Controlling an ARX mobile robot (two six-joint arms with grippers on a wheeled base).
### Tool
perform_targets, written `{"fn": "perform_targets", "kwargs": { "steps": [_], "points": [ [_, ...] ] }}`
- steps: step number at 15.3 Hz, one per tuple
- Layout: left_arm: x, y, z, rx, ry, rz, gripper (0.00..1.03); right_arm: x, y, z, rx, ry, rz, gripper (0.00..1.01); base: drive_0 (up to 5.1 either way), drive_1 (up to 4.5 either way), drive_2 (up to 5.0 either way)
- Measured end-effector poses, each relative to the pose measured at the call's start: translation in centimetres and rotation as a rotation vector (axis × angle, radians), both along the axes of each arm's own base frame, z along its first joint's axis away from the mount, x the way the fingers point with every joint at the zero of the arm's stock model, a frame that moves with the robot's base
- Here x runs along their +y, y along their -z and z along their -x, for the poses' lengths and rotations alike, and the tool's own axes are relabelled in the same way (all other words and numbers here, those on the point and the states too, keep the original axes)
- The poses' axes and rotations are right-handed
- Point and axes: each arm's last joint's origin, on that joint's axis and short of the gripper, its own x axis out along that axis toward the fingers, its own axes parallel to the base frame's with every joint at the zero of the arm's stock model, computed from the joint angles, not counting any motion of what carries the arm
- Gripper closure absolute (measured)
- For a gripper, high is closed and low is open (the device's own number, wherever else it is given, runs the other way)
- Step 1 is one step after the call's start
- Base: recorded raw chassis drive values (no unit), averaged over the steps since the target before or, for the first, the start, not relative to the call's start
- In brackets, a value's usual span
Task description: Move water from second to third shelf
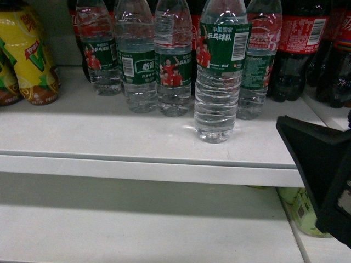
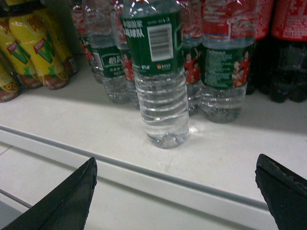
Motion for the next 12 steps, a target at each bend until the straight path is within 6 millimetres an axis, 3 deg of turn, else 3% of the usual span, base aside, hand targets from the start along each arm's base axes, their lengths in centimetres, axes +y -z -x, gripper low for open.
{"fn": "perform_targets", "kwargs": {
  "steps": [3,7,8,12],
  "points": [
    [0.0,0.0,0.0,0.000,0.000,0.000,0.05,2.9,-1.7,-1.2,-0.041,-0.087,-0.013,0.03,0.0,0.00,0.0],
    [0.0,0.0,0.0,0.000,0.000,0.000,0.05,6.0,-1.7,-2.3,-0.027,-0.154,0.014,0.03,0.0,0.00,0.0],
    [0.0,0.0,0.0,0.000,0.000,0.000,0.05,7.2,-2.3,-3.6,-0.040,-0.126,0.015,0.03,0.0,0.00,0.0],
    [0.0,0.0,0.0,0.000,0.000,0.000,0.05,8.2,-2.0,-5.7,-0.009,-0.030,0.062,0.03,0.0,0.00,0.0]
  ]
}}
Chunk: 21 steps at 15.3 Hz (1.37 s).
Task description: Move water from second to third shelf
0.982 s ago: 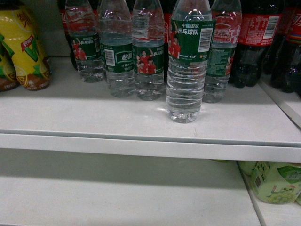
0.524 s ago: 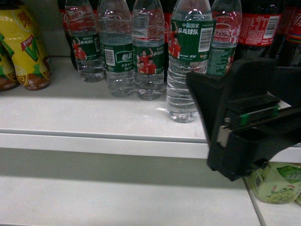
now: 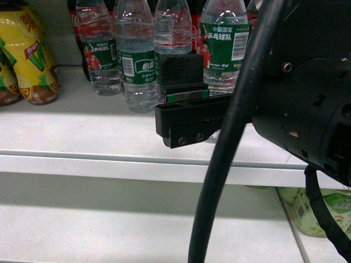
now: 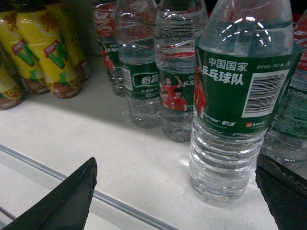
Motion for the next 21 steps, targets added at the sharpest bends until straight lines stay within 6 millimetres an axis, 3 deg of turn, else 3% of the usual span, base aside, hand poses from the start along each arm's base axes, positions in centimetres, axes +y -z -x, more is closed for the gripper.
{"fn": "perform_targets", "kwargs": {
  "steps": [9,14,21],
  "points": [
    [0.0,0.0,0.0,0.000,0.000,0.000,0.05,0.9,-0.2,-3.3,0.004,0.112,0.021,0.03,0.0,0.00,0.0],
    [0.0,0.0,0.0,0.000,0.000,0.000,0.05,1.8,-0.2,-6.7,-0.003,0.169,0.039,0.03,0.0,0.00,0.0],
    [0.0,0.0,0.0,0.000,0.000,0.000,0.05,2.8,-0.3,-9.0,-0.005,0.205,0.066,0.03,0.0,0.00,0.0]
  ]
}}
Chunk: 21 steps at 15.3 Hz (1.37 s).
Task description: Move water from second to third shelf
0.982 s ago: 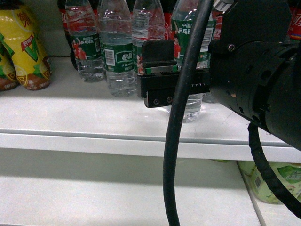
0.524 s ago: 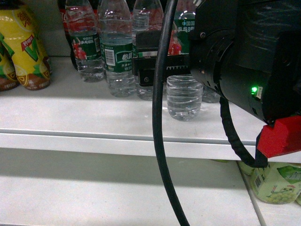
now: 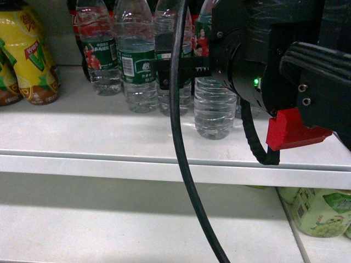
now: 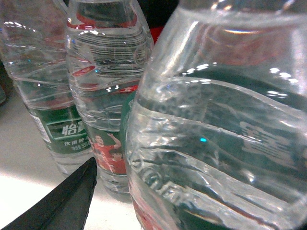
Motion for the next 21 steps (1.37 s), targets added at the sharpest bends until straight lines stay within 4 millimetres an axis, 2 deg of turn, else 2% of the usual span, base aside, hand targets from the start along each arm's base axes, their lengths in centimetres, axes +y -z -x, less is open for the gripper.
{"fn": "perform_targets", "kwargs": {
  "steps": [3,7,9,11,15,19,21],
  "points": [
    [0.0,0.0,0.0,0.000,0.000,0.000,0.05,-0.1,0.2,-0.5,0.009,0.020,0.012,0.04,0.0,0.00,0.0],
    [0.0,0.0,0.0,0.000,0.000,0.000,0.05,-0.3,0.1,-0.6,0.013,0.043,0.013,0.42,0.0,0.00,0.0],
    [0.0,0.0,0.0,0.000,0.000,0.000,0.05,-0.4,-0.1,-0.3,0.016,0.042,0.006,0.54,0.0,0.00,0.0],
    [0.0,0.0,0.0,0.000,0.000,0.000,0.05,-0.6,-0.4,0.9,0.027,0.020,-0.001,0.57,0.0,0.00,0.0],
    [0.0,0.0,0.0,0.000,0.000,0.000,0.05,-2.3,-1.2,5.1,0.057,-0.063,-0.021,0.58,0.0,0.00,0.0],
    [0.0,0.0,0.0,0.000,0.000,0.000,0.05,-5.7,-3.3,9.6,0.028,-0.091,-0.054,0.58,0.0,0.00,0.0],
    [0.0,0.0,0.0,0.000,0.000,0.000,0.05,-7.7,-3.6,11.5,0.027,-0.085,-0.060,0.58,0.0,0.00,0.0]
  ]
}}
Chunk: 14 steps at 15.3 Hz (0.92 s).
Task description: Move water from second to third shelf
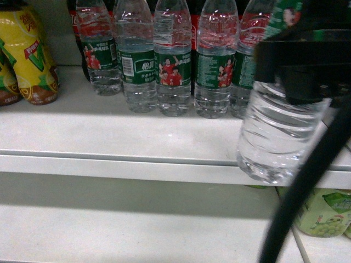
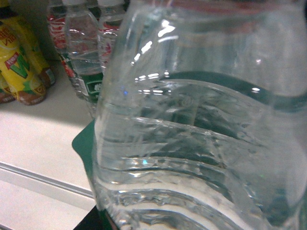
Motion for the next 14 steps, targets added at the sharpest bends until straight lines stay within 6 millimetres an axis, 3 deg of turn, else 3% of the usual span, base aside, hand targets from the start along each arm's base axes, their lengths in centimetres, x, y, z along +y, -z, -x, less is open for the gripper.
{"fn": "perform_targets", "kwargs": {
  "steps": [3,5,9,14],
  "points": [
    [0.0,0.0,0.0,0.000,0.000,0.000,0.05,-3.2,-0.4,2.9,0.024,0.033,0.000,0.58,0.0,0.00,0.0],
    [0.0,0.0,0.0,0.000,0.000,0.000,0.05,-6.2,-2.8,6.5,-0.027,0.077,-0.042,0.58,0.0,0.00,0.0],
    [0.0,0.0,0.0,0.000,0.000,0.000,0.05,-7.1,-3.0,7.0,-0.025,0.132,-0.048,0.58,0.0,0.00,0.0],
    [0.0,0.0,0.0,0.000,0.000,0.000,0.05,-10.0,-3.6,7.2,-0.048,0.255,-0.109,0.58,0.0,0.00,0.0]
  ]
}}
